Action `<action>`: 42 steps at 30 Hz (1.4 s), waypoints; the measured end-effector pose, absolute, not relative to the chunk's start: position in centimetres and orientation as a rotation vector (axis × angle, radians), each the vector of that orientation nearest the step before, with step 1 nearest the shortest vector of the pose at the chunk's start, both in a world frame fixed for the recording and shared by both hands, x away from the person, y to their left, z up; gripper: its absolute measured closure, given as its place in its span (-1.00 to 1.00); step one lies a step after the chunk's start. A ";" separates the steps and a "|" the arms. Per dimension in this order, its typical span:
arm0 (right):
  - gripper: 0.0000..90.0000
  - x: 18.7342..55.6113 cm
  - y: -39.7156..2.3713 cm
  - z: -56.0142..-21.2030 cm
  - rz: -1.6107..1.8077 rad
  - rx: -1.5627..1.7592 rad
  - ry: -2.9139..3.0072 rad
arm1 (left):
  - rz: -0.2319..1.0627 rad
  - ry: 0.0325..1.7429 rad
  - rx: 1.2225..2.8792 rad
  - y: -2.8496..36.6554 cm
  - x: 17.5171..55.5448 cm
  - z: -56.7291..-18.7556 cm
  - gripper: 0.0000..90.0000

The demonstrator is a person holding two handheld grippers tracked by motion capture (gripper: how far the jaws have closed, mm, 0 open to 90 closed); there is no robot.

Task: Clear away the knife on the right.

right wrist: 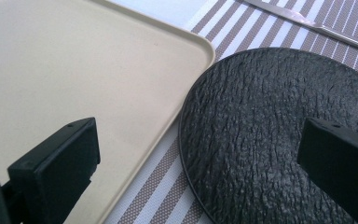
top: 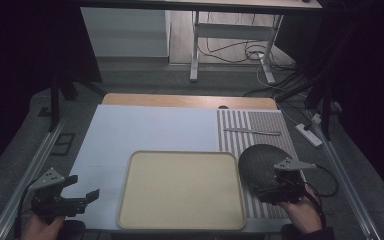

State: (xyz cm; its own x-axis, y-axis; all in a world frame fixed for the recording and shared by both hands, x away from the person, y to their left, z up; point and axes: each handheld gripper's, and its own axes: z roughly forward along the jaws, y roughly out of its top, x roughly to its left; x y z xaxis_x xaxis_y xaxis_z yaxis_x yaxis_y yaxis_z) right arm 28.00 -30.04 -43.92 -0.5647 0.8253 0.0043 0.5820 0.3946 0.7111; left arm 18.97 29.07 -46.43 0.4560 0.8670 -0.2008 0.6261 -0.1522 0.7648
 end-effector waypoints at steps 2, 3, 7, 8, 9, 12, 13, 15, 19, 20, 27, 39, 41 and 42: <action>-1.00 28.2 -30.0 -44.0 0.972 1.230 2.306 | 0.363 1.256 1.870 29.1 19.0 -46.4 -0.92; -1.00 28.3 -30.1 -44.0 0.971 1.231 2.308 | 0.362 1.257 1.869 29.1 19.0 -46.4 -0.92; -1.00 29.0 -30.0 -44.0 0.969 1.238 2.302 | 0.349 1.254 1.863 29.2 19.0 -46.5 -0.92; -1.00 29.2 -30.0 -44.0 0.972 1.243 2.301 | 0.347 1.253 1.863 29.2 19.0 -46.5 -0.92; -1.00 29.6 -30.0 -43.9 0.978 1.254 2.296 | 0.343 1.251 1.866 29.2 19.0 -46.5 -0.92; -1.00 30.3 -30.0 -43.9 1.015 1.322 2.284 | 0.336 1.242 1.870 29.2 19.1 -46.5 -0.91; -1.00 30.6 -30.0 -44.0 1.025 1.332 2.281 | 0.333 1.239 1.871 29.2 19.1 -46.5 -0.91; -1.00 31.0 -29.9 -44.1 1.011 1.331 2.288 | 0.332 1.236 1.873 29.2 19.1 -46.5 -0.91; -1.00 31.6 -29.8 -44.2 0.987 1.314 2.303 | 0.336 1.227 1.888 29.0 19.1 -46.4 -0.92; -1.00 31.8 -29.7 -44.2 0.983 1.307 2.309 | 0.339 1.223 1.894 29.0 19.1 -46.4 -0.92; -1.00 33.5 -29.4 -44.6 0.963 1.278 2.344 | 0.335 1.223 1.896 28.9 19.1 -46.5 -0.94; -1.00 36.2 -29.0 -45.4 0.904 1.270 2.367 | 0.334 1.208 1.934 28.5 19.2 -46.3 -0.95; -1.00 36.7 -29.0 -45.5 0.887 1.273 2.370 | 0.313 1.206 1.922 28.5 19.2 -46.3 -0.98; -1.00 36.9 -29.0 -45.6 0.886 1.277 2.366 | 0.310 1.202 1.919 28.4 19.2 -46.2 -0.99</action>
